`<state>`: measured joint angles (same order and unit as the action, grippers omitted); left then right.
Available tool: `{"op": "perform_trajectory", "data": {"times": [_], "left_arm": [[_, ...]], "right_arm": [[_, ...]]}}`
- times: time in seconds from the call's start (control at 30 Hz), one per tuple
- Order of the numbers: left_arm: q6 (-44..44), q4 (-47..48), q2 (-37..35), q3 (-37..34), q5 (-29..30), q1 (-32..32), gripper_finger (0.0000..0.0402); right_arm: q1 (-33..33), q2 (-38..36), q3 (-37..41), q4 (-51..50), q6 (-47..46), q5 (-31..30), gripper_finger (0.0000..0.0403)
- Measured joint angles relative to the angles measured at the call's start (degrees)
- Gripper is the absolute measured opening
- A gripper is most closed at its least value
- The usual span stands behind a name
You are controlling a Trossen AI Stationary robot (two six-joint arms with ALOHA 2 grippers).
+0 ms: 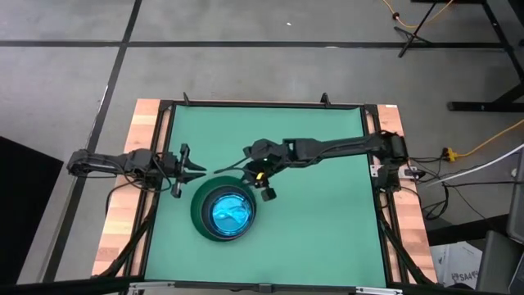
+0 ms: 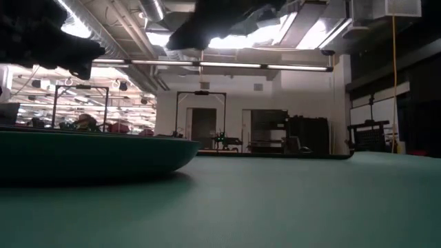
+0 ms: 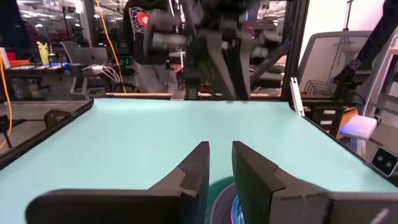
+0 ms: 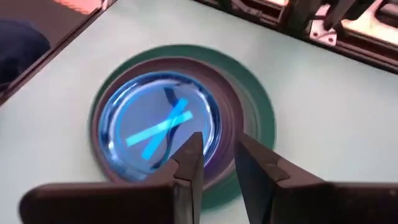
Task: Stack plastic plates
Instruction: Return to Home Position
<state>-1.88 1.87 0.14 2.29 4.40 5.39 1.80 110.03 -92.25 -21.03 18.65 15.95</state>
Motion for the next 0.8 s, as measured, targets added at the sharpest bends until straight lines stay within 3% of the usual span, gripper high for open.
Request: {"op": "perform_trajectory", "data": {"times": [0.8], "left_arm": [[2.32,-3.21,0.24,-1.88,0.21,0.0,0.0062]], "right_arm": [[0.04,-27.16,0.07,-24.62,9.11,-15.55,0.0081]]}}
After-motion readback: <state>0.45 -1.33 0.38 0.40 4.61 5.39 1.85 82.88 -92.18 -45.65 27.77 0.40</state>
